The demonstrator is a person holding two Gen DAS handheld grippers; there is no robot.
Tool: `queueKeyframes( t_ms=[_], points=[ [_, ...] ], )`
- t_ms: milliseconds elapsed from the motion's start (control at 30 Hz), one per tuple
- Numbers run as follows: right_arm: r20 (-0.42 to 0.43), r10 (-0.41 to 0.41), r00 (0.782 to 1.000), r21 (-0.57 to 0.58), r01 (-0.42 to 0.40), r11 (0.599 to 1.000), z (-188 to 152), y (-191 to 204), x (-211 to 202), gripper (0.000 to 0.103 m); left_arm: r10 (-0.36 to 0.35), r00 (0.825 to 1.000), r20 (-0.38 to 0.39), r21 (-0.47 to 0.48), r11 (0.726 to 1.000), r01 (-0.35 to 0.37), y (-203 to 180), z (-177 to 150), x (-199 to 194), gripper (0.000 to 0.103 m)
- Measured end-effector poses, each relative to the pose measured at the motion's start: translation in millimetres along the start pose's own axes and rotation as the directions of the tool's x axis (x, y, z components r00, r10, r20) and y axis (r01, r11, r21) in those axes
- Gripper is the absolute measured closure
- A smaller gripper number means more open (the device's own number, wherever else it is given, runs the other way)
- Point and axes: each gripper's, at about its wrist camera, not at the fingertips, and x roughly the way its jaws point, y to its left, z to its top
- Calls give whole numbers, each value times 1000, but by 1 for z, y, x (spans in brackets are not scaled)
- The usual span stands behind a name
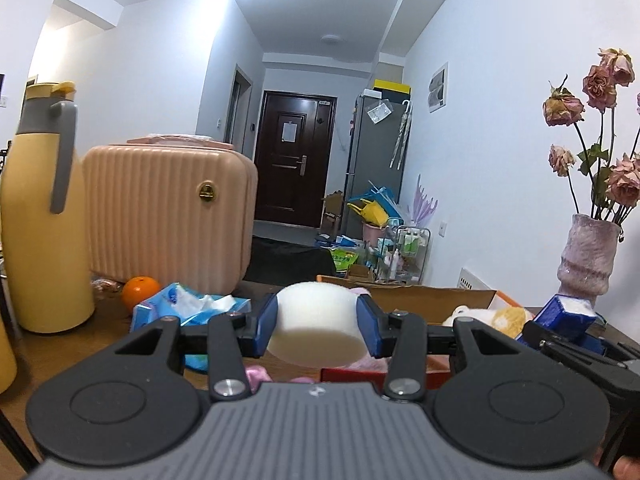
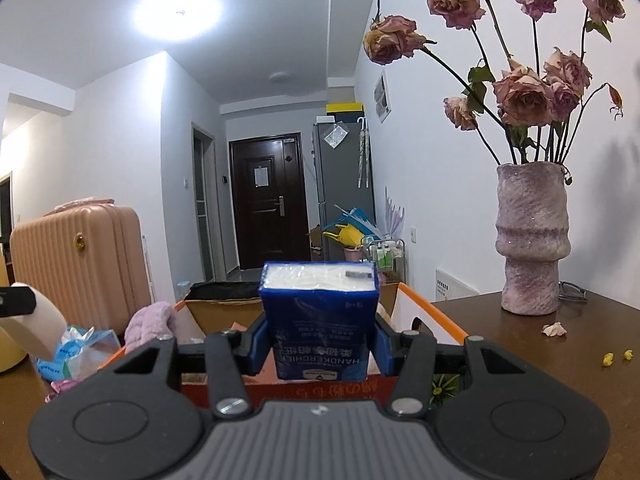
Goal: Organize soft objects
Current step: 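Carry the white puff and blue carton in both tools over the box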
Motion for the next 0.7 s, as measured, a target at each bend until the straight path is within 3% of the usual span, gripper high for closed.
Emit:
queueKeyframes(
  t_ms=[700],
  points=[
    [22, -24, 999, 26, 24, 999, 11, -5, 55, 53, -22, 1000, 3, -19, 1000, 22, -47, 10, 73, 58]
  ],
)
